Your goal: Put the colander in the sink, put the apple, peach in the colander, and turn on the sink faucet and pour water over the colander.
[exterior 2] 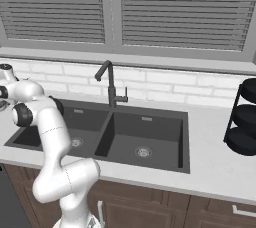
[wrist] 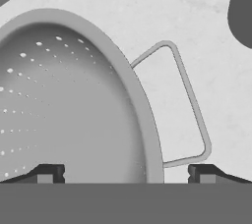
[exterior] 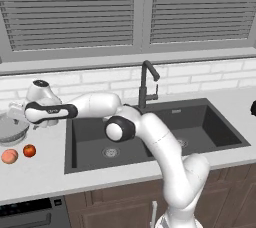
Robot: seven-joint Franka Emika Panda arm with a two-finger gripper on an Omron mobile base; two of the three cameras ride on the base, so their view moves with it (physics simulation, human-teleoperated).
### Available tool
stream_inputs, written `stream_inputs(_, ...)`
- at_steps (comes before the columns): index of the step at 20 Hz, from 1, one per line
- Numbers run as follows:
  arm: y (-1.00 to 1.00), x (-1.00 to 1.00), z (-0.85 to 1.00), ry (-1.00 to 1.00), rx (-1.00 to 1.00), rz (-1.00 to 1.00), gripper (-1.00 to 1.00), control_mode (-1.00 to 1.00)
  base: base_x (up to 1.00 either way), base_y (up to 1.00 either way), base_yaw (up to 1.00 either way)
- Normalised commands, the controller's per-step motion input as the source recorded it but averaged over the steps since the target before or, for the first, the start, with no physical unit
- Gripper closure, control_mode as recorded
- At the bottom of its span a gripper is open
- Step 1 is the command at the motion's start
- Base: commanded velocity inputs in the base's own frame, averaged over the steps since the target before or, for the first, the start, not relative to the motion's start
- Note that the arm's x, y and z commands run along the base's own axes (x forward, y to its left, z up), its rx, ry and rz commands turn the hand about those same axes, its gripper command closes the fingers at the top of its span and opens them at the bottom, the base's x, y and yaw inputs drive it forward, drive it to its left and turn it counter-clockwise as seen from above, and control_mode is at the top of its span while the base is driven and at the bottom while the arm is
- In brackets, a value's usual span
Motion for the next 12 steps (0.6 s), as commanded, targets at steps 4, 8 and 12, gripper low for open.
stream_inputs(4, 0.02, -0.01, 0.00, 0.00, 0.01, 0.01, 1.00, -1.00, 0.00, 0.00, 0.00)
stream_inputs(8, 0.01, 0.00, 0.00, 0.00, 0.00, 0.02, 1.00, -1.00, 0.00, 0.00, 0.00)
stream_inputs(12, 0.00, -0.10, 0.01, -0.07, 0.01, 0.00, 1.00, -1.00, 0.00, 0.00, 0.00)
